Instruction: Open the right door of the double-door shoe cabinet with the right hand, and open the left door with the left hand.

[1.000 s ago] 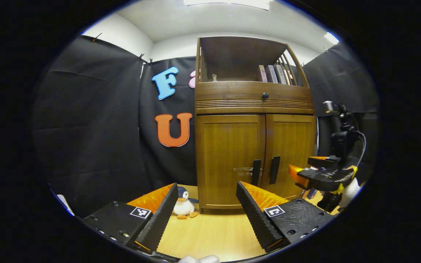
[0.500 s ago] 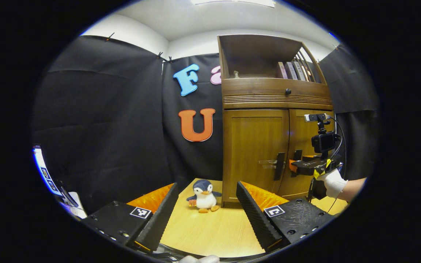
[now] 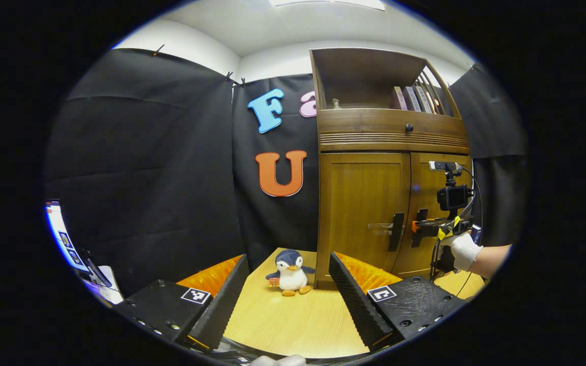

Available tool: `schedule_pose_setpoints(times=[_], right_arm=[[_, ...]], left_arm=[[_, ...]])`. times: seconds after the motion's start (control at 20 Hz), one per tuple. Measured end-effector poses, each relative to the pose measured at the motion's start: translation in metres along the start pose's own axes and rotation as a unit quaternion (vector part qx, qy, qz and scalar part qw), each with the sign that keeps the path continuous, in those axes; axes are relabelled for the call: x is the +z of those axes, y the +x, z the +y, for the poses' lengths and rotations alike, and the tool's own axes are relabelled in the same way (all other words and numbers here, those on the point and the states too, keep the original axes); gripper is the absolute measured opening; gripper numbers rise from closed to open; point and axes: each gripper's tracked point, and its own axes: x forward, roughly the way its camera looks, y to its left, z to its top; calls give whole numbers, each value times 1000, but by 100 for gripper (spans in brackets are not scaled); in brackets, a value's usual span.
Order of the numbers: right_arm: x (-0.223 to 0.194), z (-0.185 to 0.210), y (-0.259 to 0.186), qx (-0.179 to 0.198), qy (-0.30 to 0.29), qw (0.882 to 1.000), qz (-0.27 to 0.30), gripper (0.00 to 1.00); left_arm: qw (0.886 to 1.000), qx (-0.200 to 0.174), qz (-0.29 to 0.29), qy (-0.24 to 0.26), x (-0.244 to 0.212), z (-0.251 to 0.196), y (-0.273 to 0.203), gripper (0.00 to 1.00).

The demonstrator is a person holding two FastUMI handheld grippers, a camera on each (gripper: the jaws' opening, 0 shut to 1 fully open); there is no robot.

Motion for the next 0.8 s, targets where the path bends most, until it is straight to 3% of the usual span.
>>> schedule_pose_setpoints(times=[0.35, 0.8], right_arm=[[-4, -1, -7, 22, 8, 1000, 15, 30], [-24, -9, -64, 72, 2, 997, 29, 30]], left_arm=[[1000, -12, -6, 0, 3, -8, -2, 96], [999, -39, -11, 2, 2, -28, -10, 96]])
